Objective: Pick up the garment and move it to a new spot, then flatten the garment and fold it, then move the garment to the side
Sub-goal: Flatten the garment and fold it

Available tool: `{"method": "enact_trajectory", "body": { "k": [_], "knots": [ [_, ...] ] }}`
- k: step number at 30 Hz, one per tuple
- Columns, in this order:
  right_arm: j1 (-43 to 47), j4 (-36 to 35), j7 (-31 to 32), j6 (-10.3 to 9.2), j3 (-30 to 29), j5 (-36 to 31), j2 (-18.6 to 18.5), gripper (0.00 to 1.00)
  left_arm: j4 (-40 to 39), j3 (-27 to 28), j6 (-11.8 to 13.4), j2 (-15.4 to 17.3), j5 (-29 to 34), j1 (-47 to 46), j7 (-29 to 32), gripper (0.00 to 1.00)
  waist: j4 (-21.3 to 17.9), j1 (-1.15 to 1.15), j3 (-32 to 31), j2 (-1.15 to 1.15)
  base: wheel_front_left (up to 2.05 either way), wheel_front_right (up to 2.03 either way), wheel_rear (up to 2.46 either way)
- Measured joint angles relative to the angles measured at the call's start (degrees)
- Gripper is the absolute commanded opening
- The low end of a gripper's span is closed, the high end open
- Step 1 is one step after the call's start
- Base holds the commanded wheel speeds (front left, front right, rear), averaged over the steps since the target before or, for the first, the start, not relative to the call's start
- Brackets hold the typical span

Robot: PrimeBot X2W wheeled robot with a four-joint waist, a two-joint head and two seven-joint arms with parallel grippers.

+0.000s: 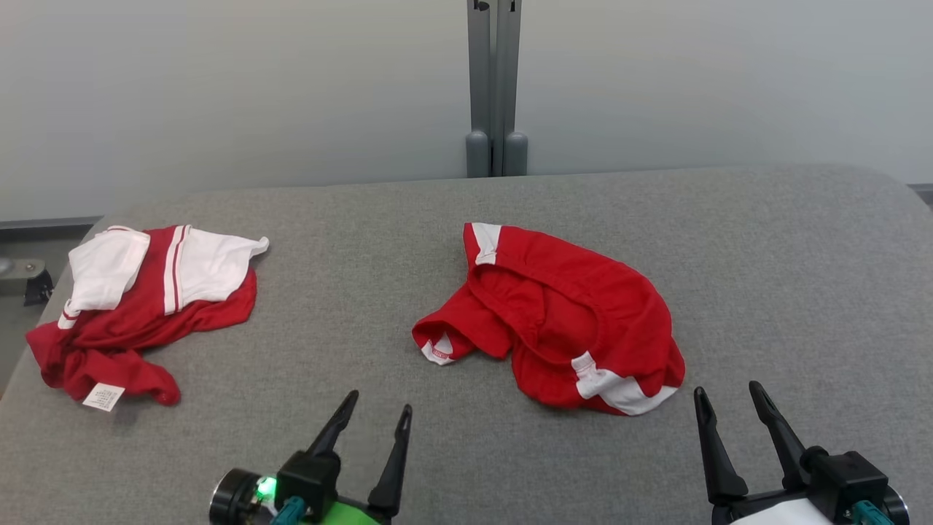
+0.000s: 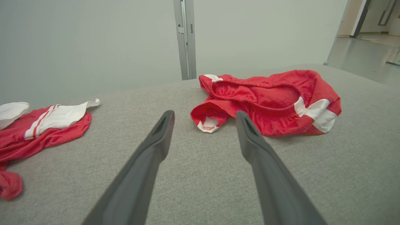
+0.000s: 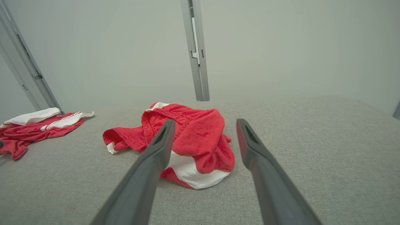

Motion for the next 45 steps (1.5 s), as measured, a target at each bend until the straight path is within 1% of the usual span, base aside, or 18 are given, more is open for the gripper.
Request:
{"method": "enact_trajectory", "body": {
  "k": [3,4,8,11,16,21,25,28,36,41,42,43,44,45],
  "knots": [
    [-0.7,0.1,0.0,0.0,0.1,-0.4,0.0,1.0,4.6,-4.3,-0.4,0.7,-0.6,-5.6,0.0,1.0,-0.3,0.0,1.4,0.0,0.0,0.0,0.0],
    [-1.0,0.1,0.0,0.0,0.1,-0.6,0.0,1.0,6.1,-6.6,-0.5,0.9,-1.1,-7.8,0.0,1.0,-0.5,0.0,2.0,0.0,0.0,0.0,0.0],
    [-2.0,0.4,0.0,0.0,0.3,-1.0,0.0,1.0,11.1,-17.7,-0.6,2.0,-6.4,-15.8,1.1,1.0,-1.4,0.0,4.0,0.0,0.0,0.0,0.0],
    [-3.4,0.3,0.0,0.0,0.5,-1.0,0.0,1.0,13.7,-25.0,-0.6,3.9,-9.4,-22.2,2.7,1.0,-2.2,0.0,5.6,0.0,0.0,0.0,0.0],
    [-5.2,0.1,0.0,0.0,0.8,-0.9,0.0,1.0,17.1,-33.5,-0.6,5.2,-13.7,-31.0,3.9,1.0,-3.8,0.0,8.5,0.0,0.0,0.0,0.0],
    [-6.7,0.1,0.0,0.0,1.2,-0.7,0.0,1.0,21.1,-38.6,-0.6,5.4,-17.3,-38.3,4.8,1.0,-5.7,0.0,11.5,0.0,0.0,0.0,0.0],
    [-7.6,0.1,0.0,0.0,0.8,-0.3,0.0,1.0,23.2,-42.5,-0.7,5.4,-20.0,-42.0,5.5,1.0,-7.4,0.0,13.5,0.0,0.0,0.0,0.0],
    [-8.1,0.0,0.0,0.0,0.1,0.2,0.0,1.0,24.2,-45.6,-0.7,5.6,-22.0,-43.9,6.0,1.0,-8.8,0.0,14.6,0.0,0.0,0.0,0.0],
    [-8.8,0.0,0.0,0.0,-1.2,1.0,0.0,1.0,25.9,-51.3,-0.7,6.7,-25.9,-47.1,5.9,1.0,-12.1,0.0,16.6,0.0,0.0,0.0,0.0],
    [-8.9,0.1,0.0,0.0,-1.4,1.6,0.0,1.0,25.5,-53.8,-0.6,7.4,-28.6,-47.7,6.5,1.0,-13.3,0.0,17.0,0.0,0.0,0.0,0.0],
    [-8.9,0.2,0.0,0.0,-1.5,1.7,0.0,1.0,25.3,-54.2,-0.7,7.5,-28.7,-47.8,6.5,0.95,-13.4,0.0,16.9,0.0,0.0,0.0,0.0],
    [-8.9,0.3,0.0,0.0,-1.4,1.8,0.0,1.0,25.1,-54.6,-0.7,7.6,-29.1,-47.9,6.6,0.82,-13.5,0.0,16.8,0.0,0.0,0.0,0.0],
    [-8.9,0.4,0.0,0.0,-1.4,2.0,0.0,1.0,24.9,-54.8,-0.7,7.7,-29.3,-48.0,6.6,0.46,-13.5,0.0,16.8,0.0,0.0,0.0,0.0],
    [-8.9,0.4,0.0,0.0,-1.3,2.0,0.0,1.0,24.7,-55.0,-0.6,7.8,-29.6,-48.1,6.9,0.21,-13.6,0.0,16.7,0.0,0.0,0.0,0.0]
  ]
}}
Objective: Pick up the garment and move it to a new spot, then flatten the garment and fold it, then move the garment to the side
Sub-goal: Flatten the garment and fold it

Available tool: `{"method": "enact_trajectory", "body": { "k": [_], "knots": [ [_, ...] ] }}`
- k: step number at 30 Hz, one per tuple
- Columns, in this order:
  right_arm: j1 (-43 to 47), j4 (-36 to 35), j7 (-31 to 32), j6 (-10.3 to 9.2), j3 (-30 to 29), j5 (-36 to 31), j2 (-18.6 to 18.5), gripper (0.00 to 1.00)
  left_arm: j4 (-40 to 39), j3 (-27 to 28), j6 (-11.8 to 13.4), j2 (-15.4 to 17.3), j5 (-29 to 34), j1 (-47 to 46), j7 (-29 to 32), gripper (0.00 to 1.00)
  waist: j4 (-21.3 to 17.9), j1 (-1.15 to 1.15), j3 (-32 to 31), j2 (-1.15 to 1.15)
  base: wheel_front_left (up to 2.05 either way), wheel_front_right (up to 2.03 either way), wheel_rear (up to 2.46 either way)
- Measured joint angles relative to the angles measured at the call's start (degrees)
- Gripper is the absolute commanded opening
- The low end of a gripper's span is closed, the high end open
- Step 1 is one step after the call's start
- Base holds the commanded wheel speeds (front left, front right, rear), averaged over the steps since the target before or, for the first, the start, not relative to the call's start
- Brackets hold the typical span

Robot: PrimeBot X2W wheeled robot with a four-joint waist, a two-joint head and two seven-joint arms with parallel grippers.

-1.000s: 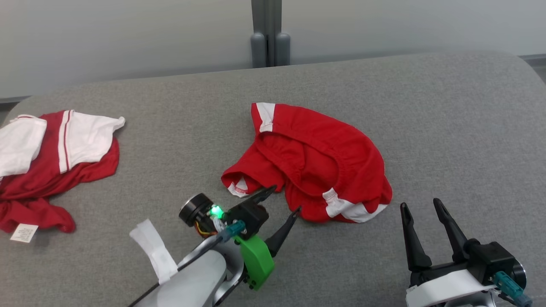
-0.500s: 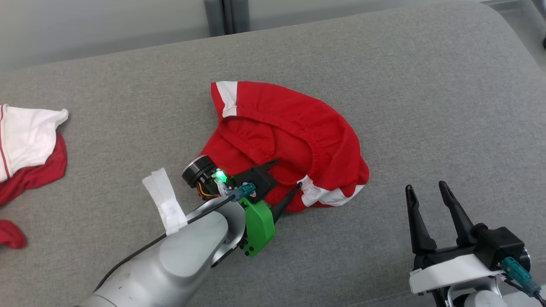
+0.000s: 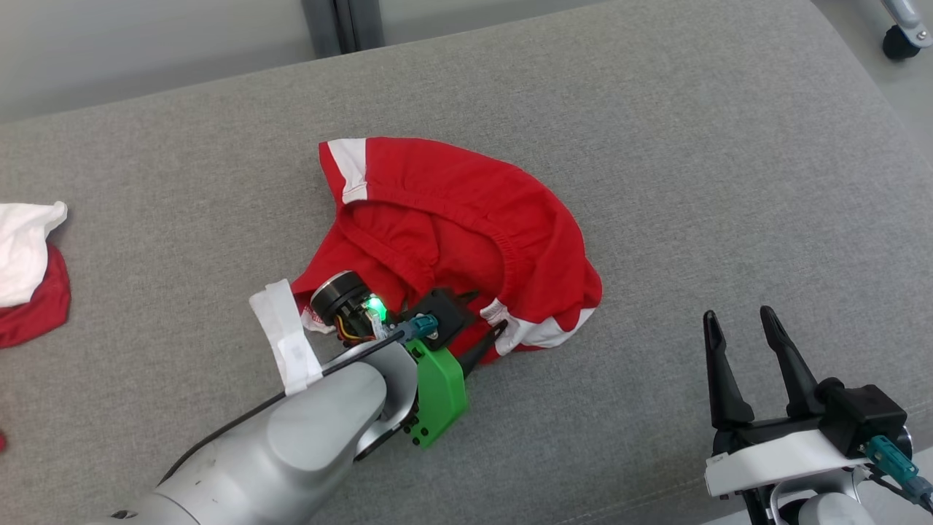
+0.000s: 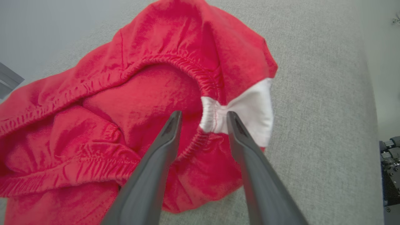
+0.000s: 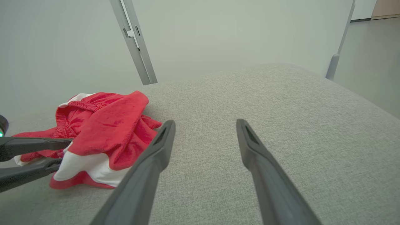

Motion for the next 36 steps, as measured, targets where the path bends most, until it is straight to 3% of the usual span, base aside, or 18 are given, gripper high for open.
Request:
{"method": "enact_trajectory", "body": {
  "k": [1,6,10,16,26,30,36],
  "knots": [
    [0.0,0.0,0.0,0.0,0.1,0.0,0.0,1.0,-0.3,-0.2,0.0,0.1,-0.5,-0.1,0.5,0.0,-0.1,0.0,-0.1,0.0,0.0,0.0,0.0],
    [-0.1,0.2,0.0,0.0,0.4,0.6,0.0,1.0,-5.6,-1.0,0.0,1.9,-0.5,-0.1,5.6,0.0,-0.6,0.0,-0.5,0.0,0.0,0.0,0.0],
    [-0.1,0.7,0.0,0.0,0.4,1.1,0.0,1.0,-11.0,-1.1,0.0,3.8,0.2,0.5,6.0,0.0,-1.0,0.0,-1.4,0.0,0.0,0.0,0.0],
    [0.4,1.2,0.0,0.0,-0.1,1.4,0.0,1.0,-19.1,-1.2,0.0,4.9,-6.6,-3.0,1.5,0.0,-1.2,0.0,-3.8,0.0,0.0,0.0,0.0],
    [2.8,1.4,0.0,0.0,-0.7,1.5,0.0,1.0,-24.4,2.1,0.0,7.8,-16.9,-21.0,-5.0,0.0,0.6,0.0,-8.8,0.0,0.0,0.0,0.0],
    [3.2,1.2,0.0,0.0,-0.7,1.5,0.0,1.0,-25.9,1.7,0.0,11.7,-20.6,-19.9,-5.2,0.0,2.6,0.0,-9.6,0.0,0.0,0.0,0.0],
    [3.4,0.7,0.0,-0.01,-1.6,1.2,0.0,1.0,-30.3,0.1,1.1,20.2,-24.1,-5.4,-5.5,0.0,6.6,0.0,-9.5,0.0,0.0,0.0,0.0]
  ]
}}
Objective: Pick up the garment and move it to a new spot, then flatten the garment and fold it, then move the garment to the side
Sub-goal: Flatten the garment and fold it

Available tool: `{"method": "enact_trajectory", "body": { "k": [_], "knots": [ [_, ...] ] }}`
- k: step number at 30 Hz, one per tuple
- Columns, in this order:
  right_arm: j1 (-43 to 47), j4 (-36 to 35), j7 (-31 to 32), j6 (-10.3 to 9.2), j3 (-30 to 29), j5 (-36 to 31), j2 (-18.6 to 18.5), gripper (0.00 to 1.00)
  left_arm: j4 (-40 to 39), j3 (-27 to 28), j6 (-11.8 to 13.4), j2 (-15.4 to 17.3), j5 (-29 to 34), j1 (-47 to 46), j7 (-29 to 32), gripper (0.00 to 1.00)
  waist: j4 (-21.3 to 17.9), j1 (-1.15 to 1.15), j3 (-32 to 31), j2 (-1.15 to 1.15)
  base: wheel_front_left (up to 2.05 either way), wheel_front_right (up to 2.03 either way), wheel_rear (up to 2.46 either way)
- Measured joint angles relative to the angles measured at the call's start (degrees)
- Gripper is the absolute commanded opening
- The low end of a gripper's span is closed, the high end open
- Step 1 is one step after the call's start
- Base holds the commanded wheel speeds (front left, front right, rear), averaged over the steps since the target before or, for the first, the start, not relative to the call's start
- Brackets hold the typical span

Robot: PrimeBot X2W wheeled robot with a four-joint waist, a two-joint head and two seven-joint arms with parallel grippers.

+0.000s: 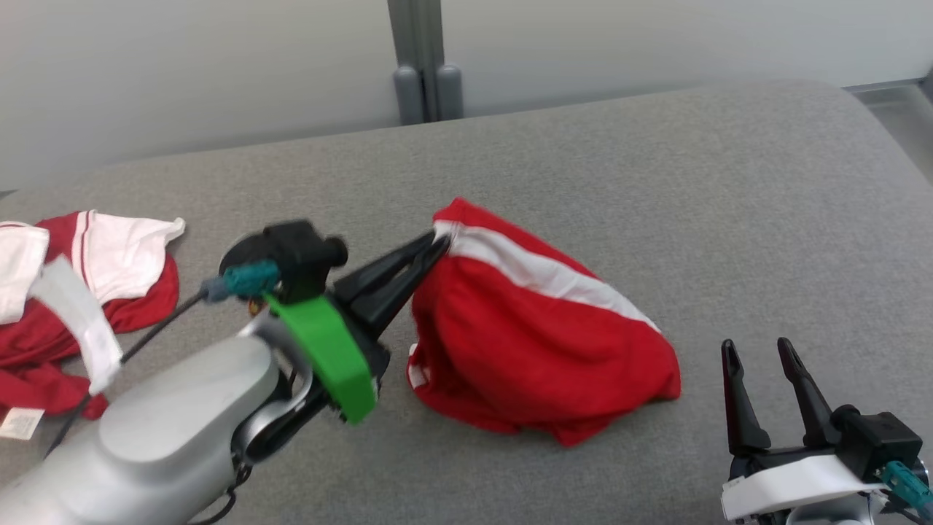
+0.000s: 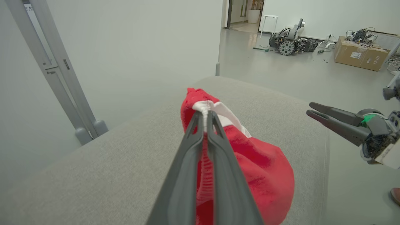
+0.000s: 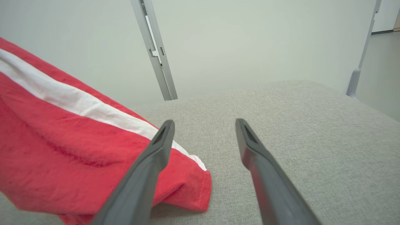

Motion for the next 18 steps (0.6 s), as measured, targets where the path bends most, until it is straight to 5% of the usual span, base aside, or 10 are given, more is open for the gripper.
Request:
{"method": "enact_trajectory", "body": {
  "k": [8,18],
  "knots": [
    [-0.9,2.7,0.0,0.0,-0.2,-0.6,0.0,1.0,-1.2,1.1,3.4,7.0,0.1,15.0,-1.1,0.0,7.0,0.0,1.5,0.0,0.0,0.0,0.0],
    [-10.1,23.6,0.0,-0.02,7.7,1.4,-5.8,1.0,3.2,10.5,2.2,2.5,6.0,22.6,-1.3,0.0,15.5,0.0,2.7,0.0,0.0,0.0,0.0]
  ]
}}
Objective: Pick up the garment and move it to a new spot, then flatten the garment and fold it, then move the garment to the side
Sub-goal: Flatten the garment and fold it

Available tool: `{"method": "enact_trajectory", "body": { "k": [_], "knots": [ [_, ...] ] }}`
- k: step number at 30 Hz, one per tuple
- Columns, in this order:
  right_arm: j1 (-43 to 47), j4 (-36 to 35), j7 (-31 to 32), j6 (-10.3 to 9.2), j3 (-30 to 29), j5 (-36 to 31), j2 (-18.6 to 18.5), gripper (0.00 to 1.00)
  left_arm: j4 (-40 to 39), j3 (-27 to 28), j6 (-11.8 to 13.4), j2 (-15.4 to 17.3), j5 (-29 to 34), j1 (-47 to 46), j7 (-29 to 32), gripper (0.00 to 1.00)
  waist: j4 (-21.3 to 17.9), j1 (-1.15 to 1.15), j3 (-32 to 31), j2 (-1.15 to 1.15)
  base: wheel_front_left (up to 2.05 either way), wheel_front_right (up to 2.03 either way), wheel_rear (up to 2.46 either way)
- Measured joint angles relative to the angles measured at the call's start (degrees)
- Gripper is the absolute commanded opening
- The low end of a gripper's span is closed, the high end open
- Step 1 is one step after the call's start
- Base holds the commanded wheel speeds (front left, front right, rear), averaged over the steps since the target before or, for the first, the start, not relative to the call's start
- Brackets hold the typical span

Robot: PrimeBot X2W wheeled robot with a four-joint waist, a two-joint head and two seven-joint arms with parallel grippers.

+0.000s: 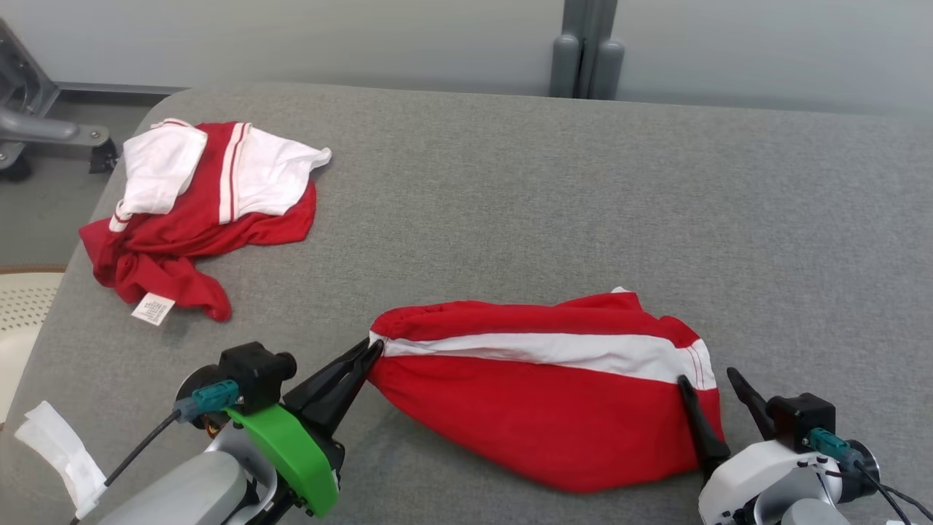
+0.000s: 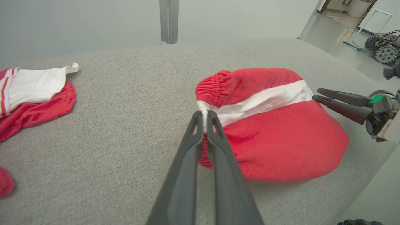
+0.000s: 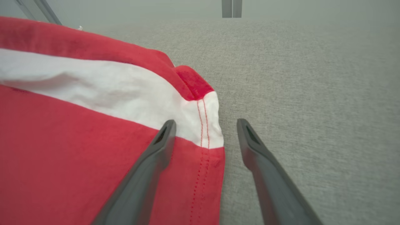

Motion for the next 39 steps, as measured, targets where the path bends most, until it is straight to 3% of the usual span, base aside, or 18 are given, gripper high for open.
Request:
{"method": "enact_trajectory", "body": {
  "k": [6,7,8,9,11,13,17,21,25,28,34,39],
  "knots": [
    [-5.7,7.7,0.3,0.0,4.6,2.4,-2.6,1.0,1.6,3.4,-1.4,-1.8,2.9,2.4,0.0,0.0,2.8,0.0,0.5,0.0,0.0,0.0,0.0],
    [-6.7,8.5,0.3,0.0,5.5,2.8,-2.8,0.96,1.8,3.9,-1.5,-2.1,3.4,2.7,0.0,0.0,2.9,0.0,0.7,0.0,0.0,0.0,0.0],
    [-7.5,9.3,0.4,0.0,6.4,3.4,-2.9,0.87,2.1,4.4,-1.9,-2.4,3.8,2.9,0.0,0.0,3.0,0.0,1.0,0.0,0.0,0.0,0.0],
    [-8.3,10.2,0.5,0.0,7.2,4.0,-3.0,0.64,2.3,4.9,-2.0,-2.7,4.3,3.1,0.0,0.0,3.1,0.0,1.3,0.0,0.0,0.0,0.0],
    [-9.5,11.8,1.0,0.0,8.8,5.0,-3.2,0.27,2.7,5.6,-2.2,-3.2,4.8,3.6,0.0,0.0,3.1,0.0,1.7,0.0,0.0,0.0,0.0],
    [-10.7,13.4,2.0,0.0,9.9,6.7,-3.2,0.0,3.1,6.2,-2.5,-3.6,5.4,3.9,0.0,0.0,3.0,0.0,2.1,0.0,0.0,0.0,0.0],
    [-12.7,14.5,2.5,-0.01,14.0,8.9,-4.0,0.0,3.9,7.4,-2.9,-4.6,6.7,4.5,0.0,0.0,2.6,0.0,2.6,0.0,0.0,0.0,0.0],
    [-12.9,13.3,0.9,0.05,13.9,9.5,-5.6,0.0,3.8,9.4,-3.0,-5.1,8.5,4.8,0.0,0.0,1.9,0.0,2.5,0.0,0.0,0.0,0.0],
    [-12.2,7.5,0.3,0.04,10.1,9.8,-7.8,0.0,1.5,12.0,-3.1,-5.2,9.6,4.8,0.0,0.0,0.8,0.0,2.1,0.0,0.0,0.0,0.0],
    [-11.5,-0.7,0.1,0.04,5.1,11.6,-8.3,0.0,-0.8,12.1,-3.2,-4.6,9.1,3.8,0.0,0.0,-0.2,0.0,1.9,0.0,0.0,0.0,0.0],
    [-14.3,-11.0,1.5,-0.01,0.3,15.5,-11.0,0.0,-6.4,8.1,-3.2,-1.9,4.3,-10.8,5.7,0.0,-2.7,0.0,3.0,0.0,0.0,0.0,0.0],
    [-29.1,-14.6,6.7,-0.01,-2.1,17.6,-14.2,0.0,-6.1,5.6,-3.2,-1.3,1.1,-29.3,8.6,0.0,-4.4,0.0,6.9,0.0,0.0,0.0,0.0]
  ]
}}
